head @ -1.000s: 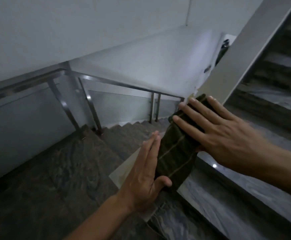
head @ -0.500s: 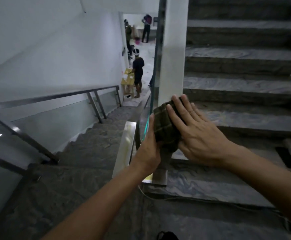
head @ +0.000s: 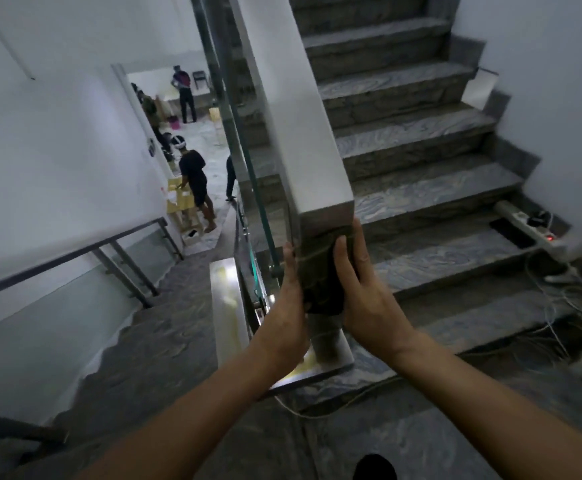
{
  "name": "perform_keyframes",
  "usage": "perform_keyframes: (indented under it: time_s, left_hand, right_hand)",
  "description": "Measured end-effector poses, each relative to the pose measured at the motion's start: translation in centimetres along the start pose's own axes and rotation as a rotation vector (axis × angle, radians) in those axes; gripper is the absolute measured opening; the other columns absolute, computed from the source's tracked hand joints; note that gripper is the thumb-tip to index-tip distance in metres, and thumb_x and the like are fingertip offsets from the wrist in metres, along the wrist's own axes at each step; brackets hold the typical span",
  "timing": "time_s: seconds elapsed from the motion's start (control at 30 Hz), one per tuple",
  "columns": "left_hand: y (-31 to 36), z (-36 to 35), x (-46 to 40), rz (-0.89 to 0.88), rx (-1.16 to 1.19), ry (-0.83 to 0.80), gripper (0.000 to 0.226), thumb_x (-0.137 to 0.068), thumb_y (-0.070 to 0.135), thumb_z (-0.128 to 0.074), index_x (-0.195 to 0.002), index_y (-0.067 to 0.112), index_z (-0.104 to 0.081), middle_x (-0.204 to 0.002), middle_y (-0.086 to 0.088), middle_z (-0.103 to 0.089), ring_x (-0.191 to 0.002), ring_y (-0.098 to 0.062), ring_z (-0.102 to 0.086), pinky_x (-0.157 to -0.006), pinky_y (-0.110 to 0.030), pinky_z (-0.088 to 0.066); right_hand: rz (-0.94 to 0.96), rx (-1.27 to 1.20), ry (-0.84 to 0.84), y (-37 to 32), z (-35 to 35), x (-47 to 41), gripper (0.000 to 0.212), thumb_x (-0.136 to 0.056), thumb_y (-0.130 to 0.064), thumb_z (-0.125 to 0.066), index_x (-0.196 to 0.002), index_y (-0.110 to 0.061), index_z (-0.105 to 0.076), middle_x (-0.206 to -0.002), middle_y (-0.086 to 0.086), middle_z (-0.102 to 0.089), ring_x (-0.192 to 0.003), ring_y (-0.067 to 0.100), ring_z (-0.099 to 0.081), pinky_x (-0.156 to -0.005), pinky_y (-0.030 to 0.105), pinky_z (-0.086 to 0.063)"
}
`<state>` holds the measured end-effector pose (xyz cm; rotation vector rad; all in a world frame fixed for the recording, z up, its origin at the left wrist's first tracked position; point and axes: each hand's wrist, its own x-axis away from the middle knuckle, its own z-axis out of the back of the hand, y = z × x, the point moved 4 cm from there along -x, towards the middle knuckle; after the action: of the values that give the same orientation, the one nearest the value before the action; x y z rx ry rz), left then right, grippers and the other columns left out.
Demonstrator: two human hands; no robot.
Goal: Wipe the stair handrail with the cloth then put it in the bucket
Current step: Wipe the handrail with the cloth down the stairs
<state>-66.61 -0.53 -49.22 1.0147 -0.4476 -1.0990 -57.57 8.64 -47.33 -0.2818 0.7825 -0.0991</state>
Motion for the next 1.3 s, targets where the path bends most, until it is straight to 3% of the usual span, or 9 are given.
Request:
perform_keyframes:
  time_s: [0.07, 0.17, 0.33, 0.43, 0.53, 0.7, 0.87, 1.07, 1.3]
  left_hand:
    - [-3.0, -0.8, 0.6, -0.024, -0.077, -0.114, 0.088, -0.093, 0.037, -0.047, -0.149, 0.023, 0.019, -0.161, -0.008, -0.014, -0.145, -0.018, -0.028, -0.113, -0.041, -0.035]
    - [-6.5, -1.4, 2.5, -0.065, -0.436, -0.254, 0.113, -0.089, 0.003, -0.058, -0.135, 0.033, 0.041, -0.160, -0.008, 0.016, -0.149, -0.023, -0.009, -0.118, -0.034, -0.024]
    - [-7.3, -2.1, 5.4, 0.036, -0.797, -0.488, 0.089, -0.091, 0.004, -0.054, -0.146, -0.002, 0.015, -0.157, -0.022, 0.019, -0.147, -0.037, 0.012, -0.121, -0.044, -0.003]
    - [-8.1, -2.7, 6.6, 0.131, -0.853, -0.552, 0.079, -0.096, 0.014, -0.046, -0.147, -0.006, 0.010, -0.157, -0.027, 0.013, -0.146, -0.041, 0.009, -0.120, -0.048, 0.000]
    - [-9.2, -2.1, 8.2, 0.144, -0.832, -0.521, 0.078, -0.100, 0.039, -0.033, -0.147, -0.004, 0.012, -0.156, -0.025, 0.018, -0.145, -0.039, 0.017, -0.118, -0.048, 0.008]
    - [-11.5, 0.8, 10.1, 0.078, -0.844, -0.395, 0.087, -0.088, 0.062, -0.006, -0.148, 0.002, 0.012, -0.157, -0.019, 0.022, -0.145, -0.031, 0.022, -0.115, -0.041, 0.013]
    - [-13.4, 4.8, 9.7, 0.087, -0.831, -0.381, 0.075, -0.098, 0.051, -0.015, -0.149, 0.003, 0.011, -0.157, -0.018, 0.021, -0.145, -0.030, 0.022, -0.117, -0.043, 0.012]
    - [-11.2, 2.6, 8.2, 0.131, -0.950, -0.380, 0.072, -0.099, 0.046, -0.020, -0.150, 0.000, 0.001, -0.158, -0.022, 0.016, -0.145, -0.036, 0.020, -0.111, -0.054, 0.018]
    - [-10.0, -0.4, 8.8, 0.061, -0.892, -0.301, 0.064, -0.101, 0.028, -0.024, -0.148, -0.005, 0.006, -0.156, -0.030, 0.010, -0.146, -0.041, 0.011, -0.117, -0.051, 0.009]
  right_hand:
    - [-0.161, 0.030, -0.060, 0.3, -1.8, 2.1, 0.066, -0.090, -0.008, -0.033, -0.149, -0.005, -0.002, -0.156, 0.026, 0.008, -0.095, 0.042, -0.058, -0.066, 0.027, -0.051]
    - [-0.308, 0.035, -0.120, -0.6, -4.6, 5.9, 0.072, -0.086, -0.010, -0.031, -0.149, -0.010, 0.005, -0.156, 0.023, 0.015, -0.115, 0.044, -0.049, -0.073, 0.037, -0.055]
    - [-0.633, 0.021, -0.265, -3.1, -7.4, 9.0, 0.089, -0.083, -0.001, -0.048, -0.143, -0.018, 0.015, -0.156, 0.016, 0.023, -0.104, 0.042, -0.057, -0.061, 0.021, -0.039]
    - [-0.752, 0.090, -0.338, -3.8, -8.9, 9.9, 0.075, -0.084, -0.014, -0.033, -0.147, -0.006, 0.005, -0.157, 0.022, 0.014, -0.140, 0.039, -0.023, -0.109, 0.043, -0.033]
    - [-0.859, 0.267, -0.487, -3.8, -9.4, 10.3, 0.071, -0.086, -0.026, -0.033, -0.149, -0.003, -0.012, -0.159, 0.019, 0.007, -0.146, 0.031, 0.007, -0.119, 0.049, -0.001]
    - [-0.916, 0.363, -0.598, -5.2, -9.9, 10.0, 0.065, -0.092, -0.034, -0.029, -0.150, -0.009, -0.014, -0.161, 0.012, -0.001, -0.146, 0.028, 0.009, -0.117, 0.050, 0.004]
    - [-0.759, 0.396, -0.626, -9.0, -11.1, 10.4, 0.072, -0.088, -0.046, -0.010, -0.150, -0.011, -0.013, -0.161, 0.010, -0.007, -0.147, 0.028, -0.003, -0.117, 0.051, -0.003]
    - [-0.948, 0.533, -0.721, -5.8, -9.5, 10.2, 0.075, -0.091, -0.056, -0.015, -0.151, -0.011, -0.006, -0.161, 0.008, 0.006, -0.144, 0.028, 0.021, -0.111, 0.060, 0.014]
    - [-0.922, 0.475, -0.754, -3.1, -8.9, 10.1, 0.082, -0.091, -0.057, -0.018, -0.149, -0.004, 0.005, -0.159, 0.014, 0.015, -0.143, 0.025, 0.025, -0.115, 0.048, 0.014]
